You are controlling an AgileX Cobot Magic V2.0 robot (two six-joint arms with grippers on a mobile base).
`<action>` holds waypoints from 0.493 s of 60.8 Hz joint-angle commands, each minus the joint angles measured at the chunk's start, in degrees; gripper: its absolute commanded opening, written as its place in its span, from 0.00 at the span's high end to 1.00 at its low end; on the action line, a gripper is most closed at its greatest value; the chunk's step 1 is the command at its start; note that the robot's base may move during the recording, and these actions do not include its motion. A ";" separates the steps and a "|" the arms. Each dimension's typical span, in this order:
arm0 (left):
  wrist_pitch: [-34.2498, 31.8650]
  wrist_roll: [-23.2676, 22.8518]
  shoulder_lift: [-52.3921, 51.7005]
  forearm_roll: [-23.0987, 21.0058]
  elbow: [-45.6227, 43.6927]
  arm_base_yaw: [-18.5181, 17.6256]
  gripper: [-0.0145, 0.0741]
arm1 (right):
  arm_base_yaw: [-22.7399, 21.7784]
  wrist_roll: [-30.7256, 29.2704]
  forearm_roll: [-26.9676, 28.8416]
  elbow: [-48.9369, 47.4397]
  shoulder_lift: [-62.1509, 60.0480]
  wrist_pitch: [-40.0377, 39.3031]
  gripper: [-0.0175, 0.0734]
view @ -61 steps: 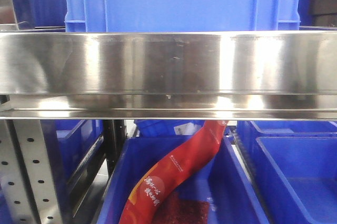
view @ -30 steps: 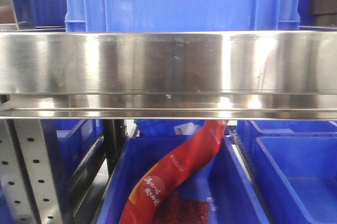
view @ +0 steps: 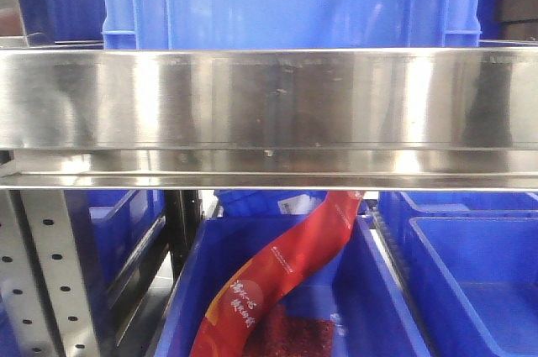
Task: Grab block from conveyor and place in blue bin
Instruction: 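Lower both held blocks down into the blue bins, then open both grippers to release the blocks into the bins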
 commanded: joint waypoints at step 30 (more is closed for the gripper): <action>0.39 0.11 4.83 -0.38 -2.54 -2.15 0.36 | 0.78 -0.47 0.31 -6.22 10.20 -2.50 0.32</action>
